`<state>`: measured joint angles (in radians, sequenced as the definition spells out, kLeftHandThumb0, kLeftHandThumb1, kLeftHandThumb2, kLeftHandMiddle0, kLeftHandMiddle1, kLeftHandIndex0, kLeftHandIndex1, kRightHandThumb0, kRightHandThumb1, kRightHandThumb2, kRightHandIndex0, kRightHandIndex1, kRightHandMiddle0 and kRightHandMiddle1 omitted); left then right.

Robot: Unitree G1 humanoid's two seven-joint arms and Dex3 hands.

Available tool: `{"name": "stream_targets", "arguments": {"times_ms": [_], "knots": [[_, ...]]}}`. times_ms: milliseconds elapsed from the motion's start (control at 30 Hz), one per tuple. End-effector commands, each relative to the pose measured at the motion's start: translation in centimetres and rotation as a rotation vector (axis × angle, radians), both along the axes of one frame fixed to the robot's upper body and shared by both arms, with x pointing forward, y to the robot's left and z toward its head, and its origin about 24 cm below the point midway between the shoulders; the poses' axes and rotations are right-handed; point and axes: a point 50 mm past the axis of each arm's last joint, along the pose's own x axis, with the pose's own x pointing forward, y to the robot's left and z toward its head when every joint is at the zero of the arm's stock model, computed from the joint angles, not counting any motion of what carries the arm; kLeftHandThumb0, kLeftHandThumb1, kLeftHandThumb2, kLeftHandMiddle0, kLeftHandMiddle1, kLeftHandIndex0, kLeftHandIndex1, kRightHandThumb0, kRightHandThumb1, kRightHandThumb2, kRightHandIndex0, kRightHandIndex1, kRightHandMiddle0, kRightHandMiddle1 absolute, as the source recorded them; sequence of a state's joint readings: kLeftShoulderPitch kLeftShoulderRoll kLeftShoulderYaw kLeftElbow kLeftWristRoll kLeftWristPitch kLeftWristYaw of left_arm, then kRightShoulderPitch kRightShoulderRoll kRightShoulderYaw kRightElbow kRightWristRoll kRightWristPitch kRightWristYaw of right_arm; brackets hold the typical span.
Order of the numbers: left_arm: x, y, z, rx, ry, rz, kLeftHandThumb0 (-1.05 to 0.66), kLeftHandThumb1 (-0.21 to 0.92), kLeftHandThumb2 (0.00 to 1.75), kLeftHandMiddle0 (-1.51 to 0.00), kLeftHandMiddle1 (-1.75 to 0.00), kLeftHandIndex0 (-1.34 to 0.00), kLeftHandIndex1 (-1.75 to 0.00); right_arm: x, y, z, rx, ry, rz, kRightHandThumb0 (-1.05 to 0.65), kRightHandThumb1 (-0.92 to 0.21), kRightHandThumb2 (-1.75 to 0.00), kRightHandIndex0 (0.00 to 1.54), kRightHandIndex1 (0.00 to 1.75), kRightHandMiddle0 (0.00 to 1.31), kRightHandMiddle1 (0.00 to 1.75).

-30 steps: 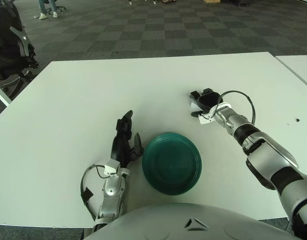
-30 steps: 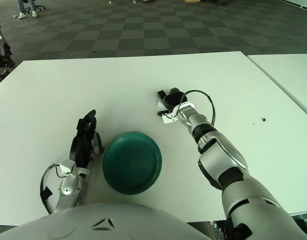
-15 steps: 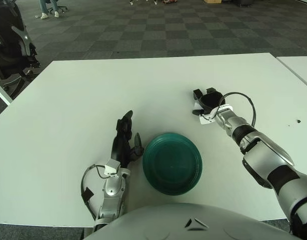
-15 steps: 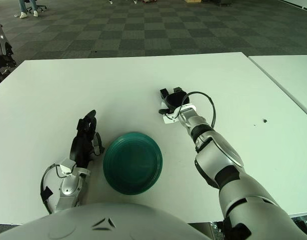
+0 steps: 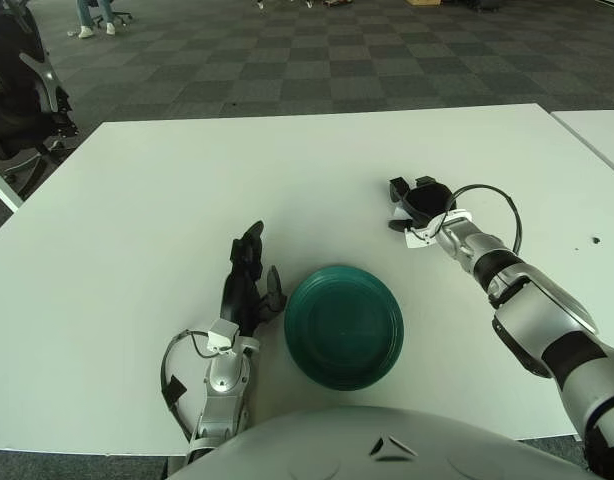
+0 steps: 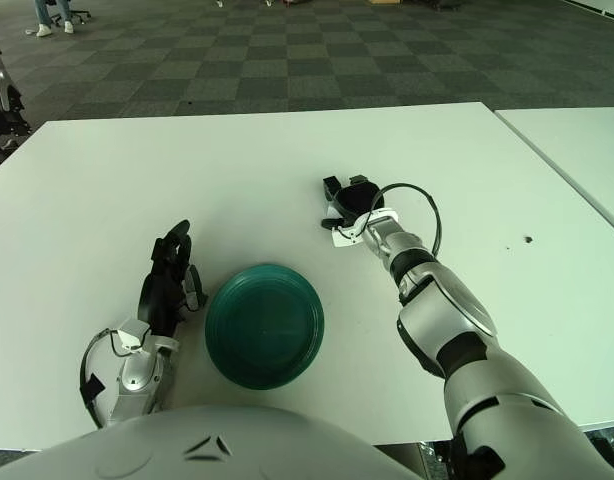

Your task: Put the charger into the plate.

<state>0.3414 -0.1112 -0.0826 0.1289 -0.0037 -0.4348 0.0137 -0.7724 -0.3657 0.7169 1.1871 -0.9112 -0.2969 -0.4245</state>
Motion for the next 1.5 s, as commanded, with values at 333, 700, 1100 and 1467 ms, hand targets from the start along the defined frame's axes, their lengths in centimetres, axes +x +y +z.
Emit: {"name": "stream_targets", "arguments": {"times_ms": [333, 700, 1100, 1467], "knots": [[-1.2, -0.3, -1.8, -0.001, 0.106, 0.013, -0.93, 0.92, 1.01, -0.20, -0.01, 0.00, -0.71, -0.1, 2.7, 9.4, 0.172, -0.180, 0.288, -0.43, -0.49, -1.10, 0.92, 1.75, 0.48, 1.75], [-1.1, -0.6, -1.6, 0.017, 0.118, 0.008, -0.95, 0.92, 1.02, -0.20, -0.01, 0.00, -0.70, -3.1, 4.8, 13.5, 0.261, -0.228, 0.426, -0.47, -0.37, -1.26, 1.05, 1.75, 0.58, 1.75], [-1.0, -0.7, -1.9, 0.012, 0.122, 0.011, -0.96, 0.92, 1.03, -0.22, -0.02, 0.00, -0.70, -7.5, 7.0, 15.6, 0.288, -0.211, 0.588, -0.48, -0.33, -1.30, 1.16, 1.75, 0.60, 1.75], [-0.9, -0.6, -2.1, -0.010, 0.134, -0.019, -0.93, 0.92, 1.03, -0.11, -0.01, 0.00, -0.49, -11.5, 9.2, 15.8, 0.259, -0.151, 0.771, -0.47, -0.36, -1.26, 1.23, 1.75, 0.58, 1.75]]}}
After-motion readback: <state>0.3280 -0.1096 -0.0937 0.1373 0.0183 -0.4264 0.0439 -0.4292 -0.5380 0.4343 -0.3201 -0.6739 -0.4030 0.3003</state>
